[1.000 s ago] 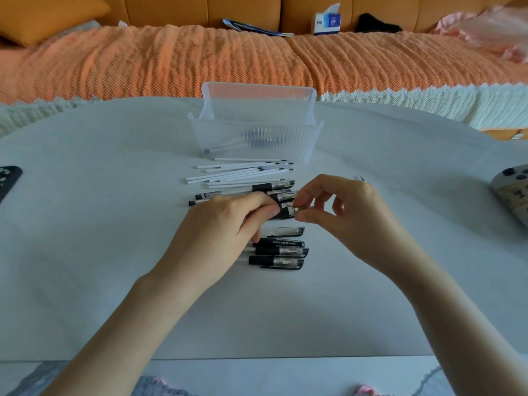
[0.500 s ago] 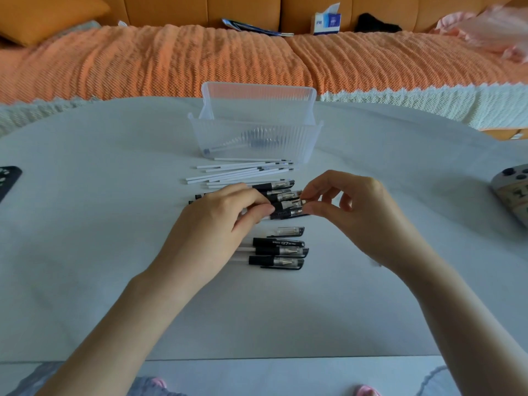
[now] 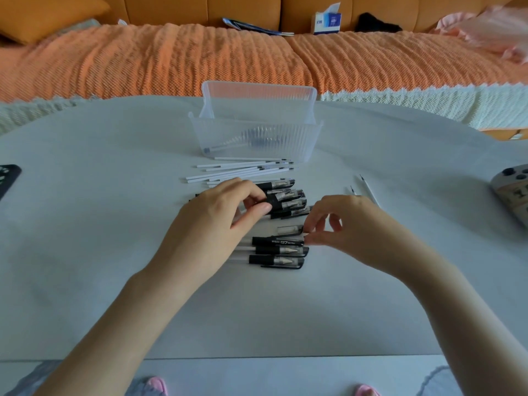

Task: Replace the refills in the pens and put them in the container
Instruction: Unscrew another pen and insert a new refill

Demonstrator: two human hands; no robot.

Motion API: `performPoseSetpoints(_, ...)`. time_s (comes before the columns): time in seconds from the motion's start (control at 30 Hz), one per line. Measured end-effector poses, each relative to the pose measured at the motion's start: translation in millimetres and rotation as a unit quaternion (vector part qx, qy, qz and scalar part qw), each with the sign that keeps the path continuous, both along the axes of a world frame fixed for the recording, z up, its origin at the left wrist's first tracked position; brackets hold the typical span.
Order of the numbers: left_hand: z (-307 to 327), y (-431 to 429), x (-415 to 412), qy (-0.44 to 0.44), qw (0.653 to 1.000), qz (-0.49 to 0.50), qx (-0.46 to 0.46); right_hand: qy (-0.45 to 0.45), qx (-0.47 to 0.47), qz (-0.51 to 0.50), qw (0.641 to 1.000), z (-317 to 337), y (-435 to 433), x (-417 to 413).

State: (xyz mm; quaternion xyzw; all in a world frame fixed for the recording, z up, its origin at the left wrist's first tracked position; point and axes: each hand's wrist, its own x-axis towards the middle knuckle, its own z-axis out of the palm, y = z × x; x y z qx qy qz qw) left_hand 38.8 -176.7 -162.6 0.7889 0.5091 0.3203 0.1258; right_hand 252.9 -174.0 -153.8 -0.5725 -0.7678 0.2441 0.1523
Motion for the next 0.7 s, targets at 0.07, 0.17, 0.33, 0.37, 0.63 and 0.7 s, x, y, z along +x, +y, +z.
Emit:
performPoseSetpoints(0.07,-1,0,1,0.004,1.0,-0.006,0.0,-0.006,0.003,0.0,1.0,-1,0,-2)
performPoseSetpoints(0.17,-3,-1,2,0.004,1.0,-0.007,-0.001,0.005,-0.008,0.0,1.0,-1,1,-1)
performPoseSetpoints(0.33,-3,-1,4,0.001,1.0,-0.012,0.004,0.028,-0.005,-0.008,1.0,3,1,1)
performPoseSetpoints(0.37,-3,-1,4,-0.001,1.0,-0.015,0.003,0.048,0.004,-0.02,0.999,4,1,1)
performPoseSetpoints(0.63,-1,-3,9,-0.03,0.999,-0.016,-0.01,0.334,-0.107,-0.13,0.927,8,0,-10)
performPoseSetpoints(0.7,0,-4,11,-0.032,0.999,-0.019,-0.012,0.369,-0.139,-0.13,0.91,7,0,-13)
